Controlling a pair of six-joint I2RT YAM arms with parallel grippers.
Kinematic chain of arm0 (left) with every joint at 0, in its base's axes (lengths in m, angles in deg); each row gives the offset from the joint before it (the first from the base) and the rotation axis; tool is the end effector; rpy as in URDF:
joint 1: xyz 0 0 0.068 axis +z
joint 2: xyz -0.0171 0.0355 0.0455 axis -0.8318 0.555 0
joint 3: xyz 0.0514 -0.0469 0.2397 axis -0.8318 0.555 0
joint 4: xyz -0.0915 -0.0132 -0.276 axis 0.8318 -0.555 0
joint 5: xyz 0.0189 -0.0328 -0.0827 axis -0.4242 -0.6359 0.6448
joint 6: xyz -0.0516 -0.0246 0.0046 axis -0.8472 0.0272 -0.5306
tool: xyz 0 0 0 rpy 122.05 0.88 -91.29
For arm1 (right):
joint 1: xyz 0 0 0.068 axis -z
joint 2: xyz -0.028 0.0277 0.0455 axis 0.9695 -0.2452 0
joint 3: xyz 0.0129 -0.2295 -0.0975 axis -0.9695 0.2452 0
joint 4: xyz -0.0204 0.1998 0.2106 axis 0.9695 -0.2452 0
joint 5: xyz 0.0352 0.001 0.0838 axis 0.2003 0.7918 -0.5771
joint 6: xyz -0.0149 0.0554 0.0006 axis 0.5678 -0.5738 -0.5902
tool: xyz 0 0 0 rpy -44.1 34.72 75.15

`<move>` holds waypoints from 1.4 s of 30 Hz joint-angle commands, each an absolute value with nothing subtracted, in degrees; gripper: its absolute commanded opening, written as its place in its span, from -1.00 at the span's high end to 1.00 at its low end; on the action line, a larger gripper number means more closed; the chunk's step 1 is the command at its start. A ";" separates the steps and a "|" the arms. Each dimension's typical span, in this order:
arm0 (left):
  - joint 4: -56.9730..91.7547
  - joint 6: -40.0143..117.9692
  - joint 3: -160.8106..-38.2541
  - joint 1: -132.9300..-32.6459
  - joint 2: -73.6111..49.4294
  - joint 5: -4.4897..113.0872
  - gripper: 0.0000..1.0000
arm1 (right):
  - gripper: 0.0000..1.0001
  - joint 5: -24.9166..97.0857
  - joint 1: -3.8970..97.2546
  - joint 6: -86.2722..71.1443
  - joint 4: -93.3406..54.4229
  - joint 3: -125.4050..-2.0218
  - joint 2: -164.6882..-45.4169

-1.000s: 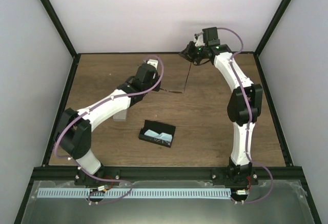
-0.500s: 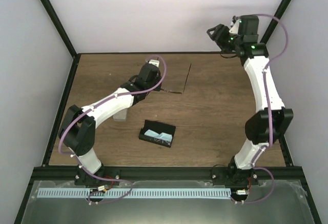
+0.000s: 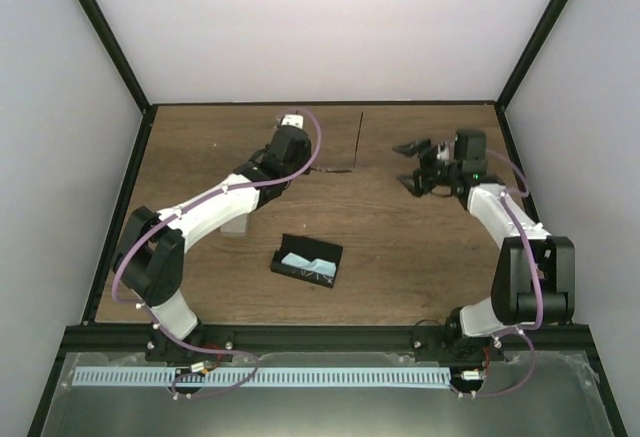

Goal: Organize the sunglasses
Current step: Fold the sunglasses.

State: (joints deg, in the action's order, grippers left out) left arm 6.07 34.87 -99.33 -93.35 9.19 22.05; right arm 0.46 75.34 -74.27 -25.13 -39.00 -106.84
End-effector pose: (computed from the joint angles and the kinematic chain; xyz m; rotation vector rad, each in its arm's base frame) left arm 0.3422 -0.2377 0.2287 0.1555 2.1018 -0.0968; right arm 0.3376 0.0306 0.1923 1.0736 2.2376 1.4837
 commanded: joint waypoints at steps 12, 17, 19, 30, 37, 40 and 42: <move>11.82 32.53 -95.86 -94.87 6.15 20.97 0.91 | -0.57 14.23 62.36 -38.12 -45.13 -72.78 -122.70; 10.68 31.43 -97.63 -95.05 6.24 20.82 0.91 | -0.56 17.82 58.64 -37.34 -48.45 -75.64 -126.13; 10.21 31.04 -98.18 -95.13 6.16 20.69 0.91 | -0.52 17.47 58.37 -37.30 -49.05 -75.72 -126.84; 6.67 29.06 -102.07 -95.72 7.77 18.84 0.91 | 0.48 21.02 54.56 -36.16 -52.01 -74.38 -123.95; 5.03 28.82 -103.14 -96.80 8.99 18.93 0.91 | 0.98 23.36 54.44 -34.41 -53.79 -75.96 -122.90; 4.41 29.53 -103.13 -97.15 8.90 19.09 0.79 | 0.99 24.18 54.46 -32.23 -55.25 -78.10 -123.15; 4.45 30.99 -102.61 -97.22 8.60 19.84 0.75 | 0.99 24.37 54.53 -29.98 -56.70 -79.87 -123.37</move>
State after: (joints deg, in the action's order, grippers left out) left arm 5.24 29.72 -101.62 -96.32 8.23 19.08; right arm 22.58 54.70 -34.00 -54.54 -74.27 -125.01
